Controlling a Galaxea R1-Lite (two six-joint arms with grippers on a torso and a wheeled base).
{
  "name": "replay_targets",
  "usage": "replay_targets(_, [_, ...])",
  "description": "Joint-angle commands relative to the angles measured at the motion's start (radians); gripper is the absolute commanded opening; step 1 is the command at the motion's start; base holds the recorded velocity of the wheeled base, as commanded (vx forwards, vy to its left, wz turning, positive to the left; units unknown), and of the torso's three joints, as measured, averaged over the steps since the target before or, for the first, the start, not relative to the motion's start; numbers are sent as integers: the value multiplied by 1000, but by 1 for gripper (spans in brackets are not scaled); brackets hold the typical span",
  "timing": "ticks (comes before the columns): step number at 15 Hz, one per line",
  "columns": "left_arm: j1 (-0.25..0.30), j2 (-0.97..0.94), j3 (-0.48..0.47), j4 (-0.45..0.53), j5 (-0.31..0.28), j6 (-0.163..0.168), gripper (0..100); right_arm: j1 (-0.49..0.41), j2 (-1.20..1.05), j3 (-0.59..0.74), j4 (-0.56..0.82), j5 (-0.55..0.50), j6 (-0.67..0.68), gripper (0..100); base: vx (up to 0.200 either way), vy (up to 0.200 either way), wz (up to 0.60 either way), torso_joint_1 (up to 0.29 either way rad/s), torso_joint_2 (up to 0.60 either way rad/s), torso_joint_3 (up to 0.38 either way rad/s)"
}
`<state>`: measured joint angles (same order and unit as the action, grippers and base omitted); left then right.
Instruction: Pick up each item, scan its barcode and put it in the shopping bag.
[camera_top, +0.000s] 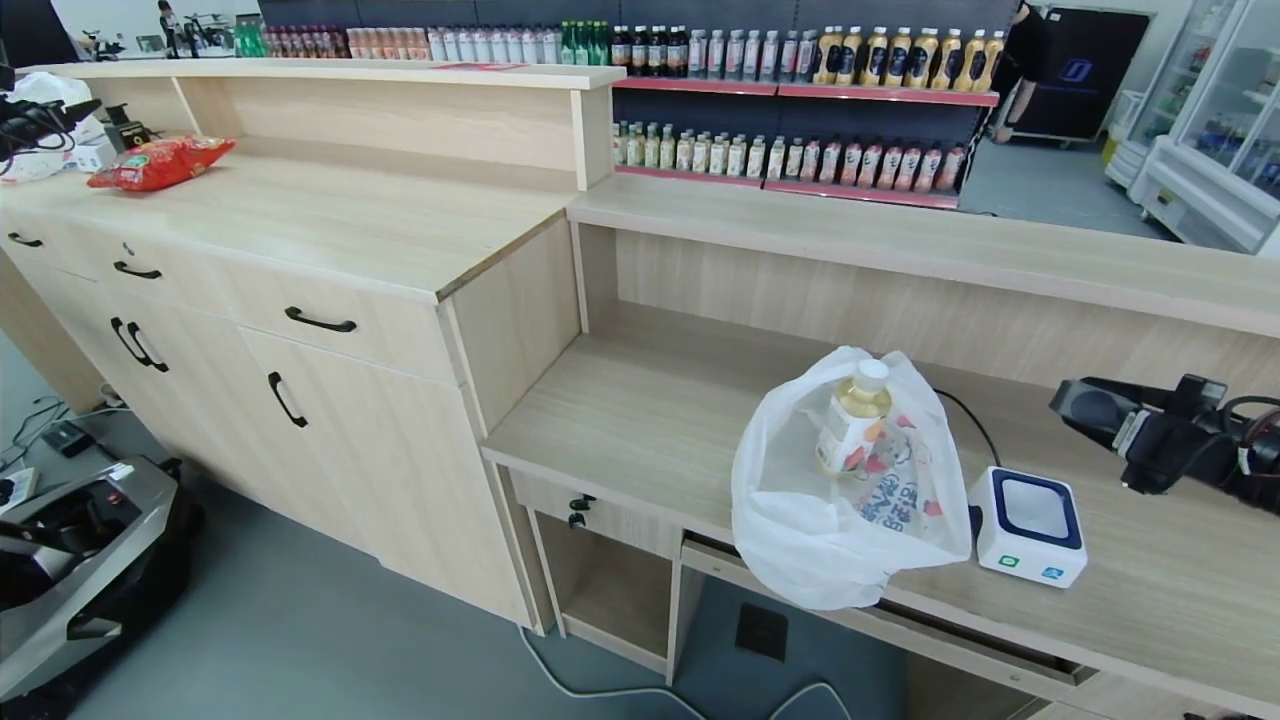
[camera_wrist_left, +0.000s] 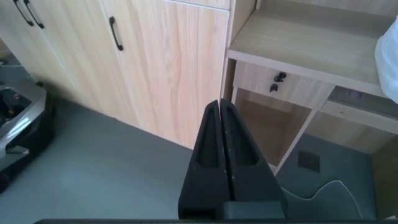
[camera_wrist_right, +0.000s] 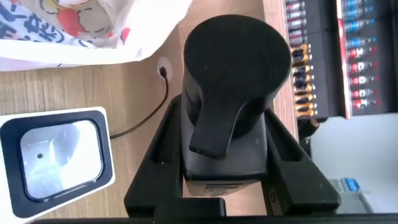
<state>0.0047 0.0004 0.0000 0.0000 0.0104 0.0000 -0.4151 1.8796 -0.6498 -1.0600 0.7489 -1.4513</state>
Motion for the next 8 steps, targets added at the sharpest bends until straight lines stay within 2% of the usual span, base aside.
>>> replay_targets(1, [0,0,0,0,0,0,0,-25,46,9,14,27,-34,0,0,0,0,0,0,0])
replay_targets(8, [0,0,0,0,0,0,0,-44,145,-24,8,90,-93,0,0,0,0,0,0,0])
